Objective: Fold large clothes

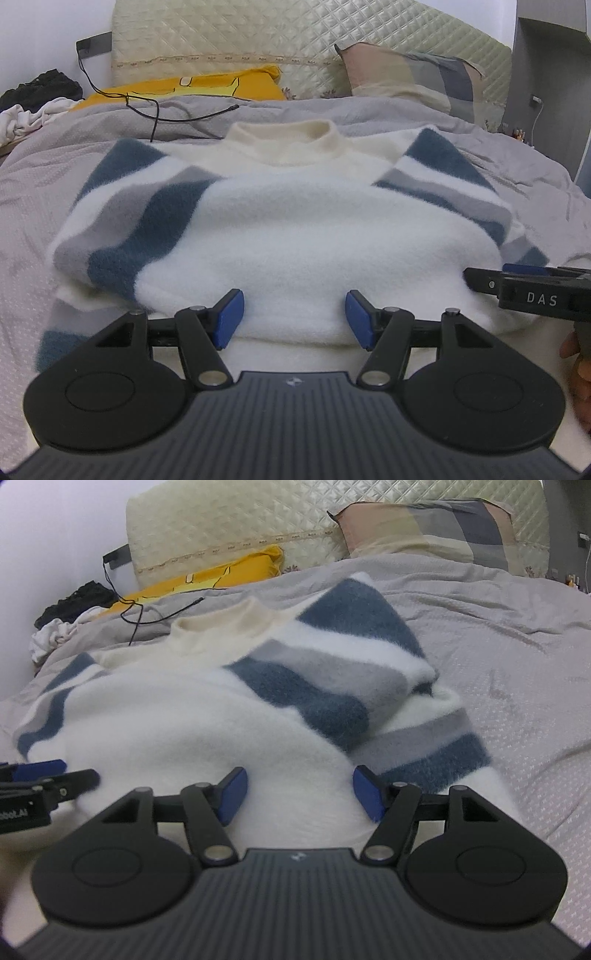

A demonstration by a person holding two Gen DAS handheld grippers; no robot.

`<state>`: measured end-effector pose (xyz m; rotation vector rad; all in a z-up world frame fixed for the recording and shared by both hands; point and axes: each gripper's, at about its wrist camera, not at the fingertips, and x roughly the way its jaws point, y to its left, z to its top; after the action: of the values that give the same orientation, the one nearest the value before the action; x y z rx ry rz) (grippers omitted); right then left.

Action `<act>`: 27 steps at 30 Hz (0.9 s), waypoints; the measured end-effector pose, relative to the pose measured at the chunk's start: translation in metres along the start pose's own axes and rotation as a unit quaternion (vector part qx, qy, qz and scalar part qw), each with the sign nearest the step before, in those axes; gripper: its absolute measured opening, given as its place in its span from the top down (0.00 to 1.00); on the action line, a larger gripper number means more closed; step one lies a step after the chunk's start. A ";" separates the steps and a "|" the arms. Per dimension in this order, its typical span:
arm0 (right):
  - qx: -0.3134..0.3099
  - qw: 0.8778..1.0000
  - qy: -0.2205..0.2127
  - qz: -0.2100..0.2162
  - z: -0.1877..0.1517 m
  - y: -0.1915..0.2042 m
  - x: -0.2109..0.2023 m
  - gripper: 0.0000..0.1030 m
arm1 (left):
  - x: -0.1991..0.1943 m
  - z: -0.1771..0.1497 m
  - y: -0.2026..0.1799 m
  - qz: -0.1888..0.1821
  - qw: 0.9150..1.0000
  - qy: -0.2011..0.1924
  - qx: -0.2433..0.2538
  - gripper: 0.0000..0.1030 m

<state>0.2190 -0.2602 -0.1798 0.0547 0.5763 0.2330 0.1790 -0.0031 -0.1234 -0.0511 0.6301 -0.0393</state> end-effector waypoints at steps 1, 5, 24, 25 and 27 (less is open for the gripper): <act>0.001 1.000 -0.002 -0.001 0.000 0.000 -0.002 0.36 | -0.001 0.001 0.000 -0.001 1.000 0.001 -0.002 0.35; 0.009 1.000 -0.002 -0.006 0.000 0.001 -0.015 0.37 | -0.014 0.004 0.004 -0.010 1.000 0.007 -0.018 0.35; 0.014 0.999 -0.029 -0.018 -0.005 0.015 -0.163 0.36 | -0.160 -0.022 0.000 0.003 0.999 -0.019 -0.036 0.35; 0.012 0.999 -0.028 -0.022 -0.008 0.014 -0.169 0.36 | -0.165 -0.024 0.000 0.006 0.999 -0.018 -0.039 0.35; 0.018 0.999 -0.019 -0.028 -0.013 0.010 -0.178 0.36 | -0.178 -0.030 0.002 0.009 0.999 -0.014 -0.050 0.35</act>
<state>0.0657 -0.2925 -0.0945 0.0779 0.5425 0.1665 0.0178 0.0067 -0.0427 -0.1434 0.6034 0.0100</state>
